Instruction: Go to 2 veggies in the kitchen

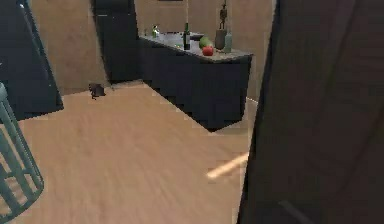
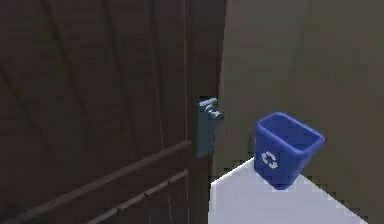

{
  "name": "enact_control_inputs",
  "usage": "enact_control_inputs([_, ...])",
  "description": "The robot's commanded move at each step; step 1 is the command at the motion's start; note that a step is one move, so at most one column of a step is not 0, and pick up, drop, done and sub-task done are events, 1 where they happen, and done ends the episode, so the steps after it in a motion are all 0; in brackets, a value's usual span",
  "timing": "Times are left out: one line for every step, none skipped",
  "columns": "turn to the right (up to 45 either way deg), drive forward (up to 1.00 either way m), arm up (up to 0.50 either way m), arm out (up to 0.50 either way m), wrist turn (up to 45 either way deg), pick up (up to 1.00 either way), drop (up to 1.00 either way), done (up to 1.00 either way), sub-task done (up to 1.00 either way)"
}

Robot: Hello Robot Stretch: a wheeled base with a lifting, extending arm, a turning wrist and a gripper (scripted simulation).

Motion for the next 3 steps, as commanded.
enact_control_inputs([-30.0,0.00,0.00,0.00,0.0,0.00,0.00,0.00,0.00])
enact_control_inputs([0.0,0.60,0.00,0.00,0.0,0.00,0.00,0.00,0.00])
enact_control_inputs([39.0,0.00,0.00,0.00,0.0,0.00,0.00,0.00,0.00])
